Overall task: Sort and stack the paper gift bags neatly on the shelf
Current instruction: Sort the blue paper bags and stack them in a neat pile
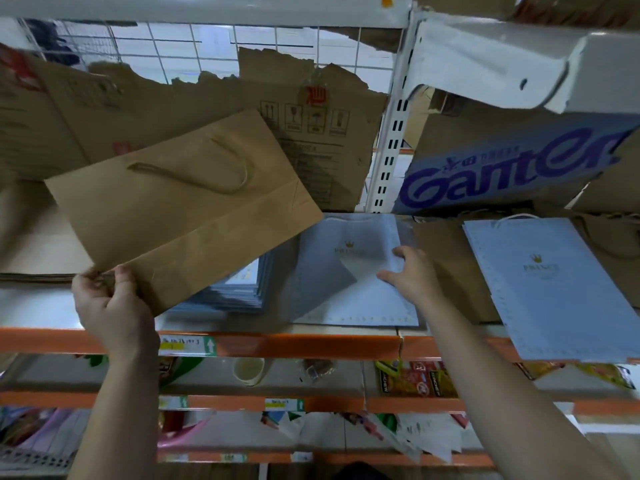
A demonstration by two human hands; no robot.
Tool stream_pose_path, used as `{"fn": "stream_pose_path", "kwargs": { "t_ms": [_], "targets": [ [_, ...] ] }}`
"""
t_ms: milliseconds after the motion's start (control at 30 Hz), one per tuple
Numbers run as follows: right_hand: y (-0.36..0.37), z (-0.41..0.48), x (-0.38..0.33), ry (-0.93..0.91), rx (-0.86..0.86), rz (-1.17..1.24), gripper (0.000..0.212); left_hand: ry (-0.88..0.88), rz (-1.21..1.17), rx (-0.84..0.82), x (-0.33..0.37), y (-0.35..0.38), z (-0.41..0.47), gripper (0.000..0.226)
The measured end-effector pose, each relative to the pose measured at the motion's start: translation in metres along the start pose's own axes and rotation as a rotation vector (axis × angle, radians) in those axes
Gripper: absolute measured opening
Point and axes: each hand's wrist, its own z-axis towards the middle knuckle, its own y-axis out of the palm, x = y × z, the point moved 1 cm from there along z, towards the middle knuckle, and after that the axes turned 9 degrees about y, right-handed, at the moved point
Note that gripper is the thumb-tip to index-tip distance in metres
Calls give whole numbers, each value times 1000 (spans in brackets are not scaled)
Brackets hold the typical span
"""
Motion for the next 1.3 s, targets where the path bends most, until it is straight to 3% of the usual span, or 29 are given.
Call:
{"fn": "stream_pose_path", "kwargs": {
  "t_ms": [67,500,633,767,1000,1300],
  "targets": [
    [5,-1,-2,-16,16,4,62,-5,-20,4,0,1,-1,9],
    [25,-8,-7,-24,116,40,50,-39,-63,10,-5,4,-1,15],
    [31,-9,-5,-31,137,-107,43,-26,-42,9,-5,4,-1,12],
    [28,-8,-1,-118,203,-275,40,-14,-36,10,-4,2,-1,18],
    [25,-16,-14,-298,204,-79,38,46,-53,3,10,-3,2,15],
    [36,-50,-93,-594,207,87,30,76,-120,-3,9,-37,40,5]
  ]
}}
